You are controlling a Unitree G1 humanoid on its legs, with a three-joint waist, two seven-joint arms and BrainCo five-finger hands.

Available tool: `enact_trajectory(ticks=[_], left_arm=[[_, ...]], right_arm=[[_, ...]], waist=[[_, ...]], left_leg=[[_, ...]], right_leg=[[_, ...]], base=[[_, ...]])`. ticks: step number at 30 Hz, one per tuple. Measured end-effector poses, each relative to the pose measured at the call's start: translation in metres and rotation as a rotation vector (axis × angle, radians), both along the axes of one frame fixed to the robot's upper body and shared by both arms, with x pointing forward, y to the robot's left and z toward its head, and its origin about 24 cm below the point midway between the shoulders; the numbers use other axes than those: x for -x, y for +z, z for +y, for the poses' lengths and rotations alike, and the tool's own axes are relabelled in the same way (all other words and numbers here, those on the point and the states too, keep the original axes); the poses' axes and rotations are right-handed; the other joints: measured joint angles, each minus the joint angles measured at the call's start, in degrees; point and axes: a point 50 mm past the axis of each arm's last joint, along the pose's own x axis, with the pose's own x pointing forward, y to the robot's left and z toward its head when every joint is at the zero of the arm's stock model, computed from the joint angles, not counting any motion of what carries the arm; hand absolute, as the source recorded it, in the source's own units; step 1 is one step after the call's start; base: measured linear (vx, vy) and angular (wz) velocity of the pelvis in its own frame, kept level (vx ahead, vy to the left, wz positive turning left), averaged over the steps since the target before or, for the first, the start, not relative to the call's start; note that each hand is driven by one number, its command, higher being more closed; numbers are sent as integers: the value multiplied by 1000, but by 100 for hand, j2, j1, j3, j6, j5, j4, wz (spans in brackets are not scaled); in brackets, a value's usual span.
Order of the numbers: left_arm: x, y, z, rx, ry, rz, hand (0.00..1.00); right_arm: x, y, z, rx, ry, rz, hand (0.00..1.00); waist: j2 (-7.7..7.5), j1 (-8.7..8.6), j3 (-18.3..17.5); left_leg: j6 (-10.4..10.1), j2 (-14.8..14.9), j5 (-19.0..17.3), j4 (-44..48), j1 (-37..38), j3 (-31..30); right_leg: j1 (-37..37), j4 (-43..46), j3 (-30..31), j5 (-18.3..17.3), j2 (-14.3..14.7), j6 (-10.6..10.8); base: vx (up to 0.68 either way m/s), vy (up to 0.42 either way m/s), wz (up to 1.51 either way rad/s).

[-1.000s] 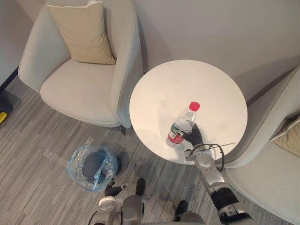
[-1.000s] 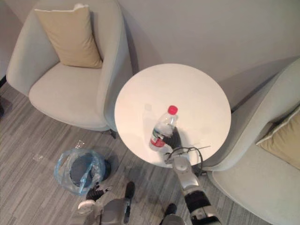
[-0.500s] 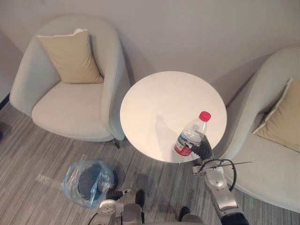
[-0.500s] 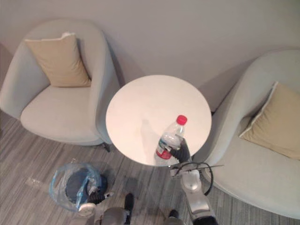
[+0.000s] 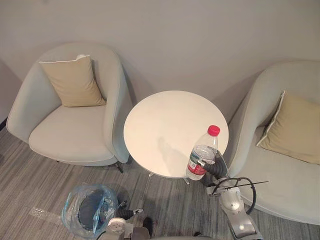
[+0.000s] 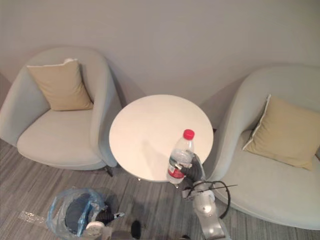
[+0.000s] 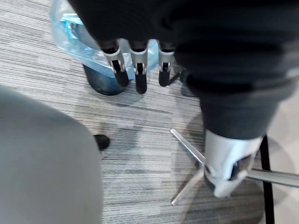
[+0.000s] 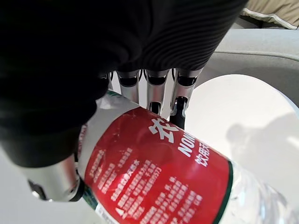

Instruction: Gather rubbish on tea table into small bin, then transfer packed bag to large trash can.

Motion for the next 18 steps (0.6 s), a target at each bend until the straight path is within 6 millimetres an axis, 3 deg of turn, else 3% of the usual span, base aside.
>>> enact_trajectory(ticks=[3,4,5,6,7,8,9,10,11,12,13,15,18], left_arm=[[-10,5,-9,26,-1,-49,0],[-13,7,-10,25,-17,-62,0],[-13,7,-10,23,-23,-62,0],[-16,7,-11,26,-24,-66,0],[-16,6,-14,15,-54,-53,0],[-12,4,-17,3,-93,-29,0],[-12,4,-18,2,-100,-27,0],[-9,2,-23,1,-122,-9,0],[-8,1,-25,-3,-151,-1,0],[-8,1,-25,-9,-157,1,0],[-7,1,-22,-18,-165,1,0],[-9,2,-15,-38,-168,-7,0],[1,-1,-10,-48,-158,17,0]], right_arm=[[-12,11,-1,63,19,-51,100],[-18,14,-1,66,15,-70,100],[-19,14,-2,67,12,-70,100],[-18,12,-3,64,3,-61,100],[-18,11,-5,66,-13,-53,100],[-16,10,-10,68,-44,-55,100],[-16,10,-11,68,-53,-54,100],[-13,9,-19,71,-96,-51,100],[-12,8,-26,72,-138,-45,100],[-11,7,-28,73,-152,-38,100],[-9,2,-26,66,-166,-18,100],[-9,-2,-18,71,-149,-4,100],[-9,-14,2,63,-68,50,100]], waist=[[266,106,109],[300,63,132],[285,61,135],[204,43,186],[182,22,160],[164,-184,156],[167,-245,149],[211,-400,122],[302,-480,85],[224,-500,100],[41,-484,91],[-101,-383,102],[-24,-302,44]], left_leg=[[-49,127,139,579,-769,-18],[-71,107,671,318,-1011,8],[-85,87,877,85,-963,23],[132,156,506,356,-998,500],[559,326,-266,1386,-997,1542],[503,452,-690,1697,-702,2278],[439,478,-739,1652,-565,2413],[146,531,-813,1140,-150,2600],[3,444,-826,284,152,2425],[-3,378,-721,69,210,2377],[66,249,-505,-228,254,2296],[111,146,-434,-290,370,2295],[207,-32,-379,-540,678,2272]], right_leg=[[-502,373,-120,-51,98,-139],[-741,379,-255,2,114,-305],[-772,369,-305,29,91,-341],[-831,408,-562,84,-56,-378],[-943,603,-741,82,-217,-382],[-912,639,-940,99,-362,-358],[-903,651,-1007,103,-393,-351],[-876,658,-1229,144,-387,-289],[-879,649,-1433,201,-343,-239],[-880,627,-1461,238,-350,-223],[-870,527,-1489,333,-372,-196],[-714,382,-1481,460,-414,-156],[-550,451,-1361,495,-550,-95]], base=[[-183,-23,43],[-216,-42,52],[-233,-17,65],[-152,6,53],[-176,21,80],[-151,14,75],[-133,68,94],[-98,162,104],[-89,191,106],[-107,193,85],[-93,112,47],[-102,102,10],[-116,104,-14]])
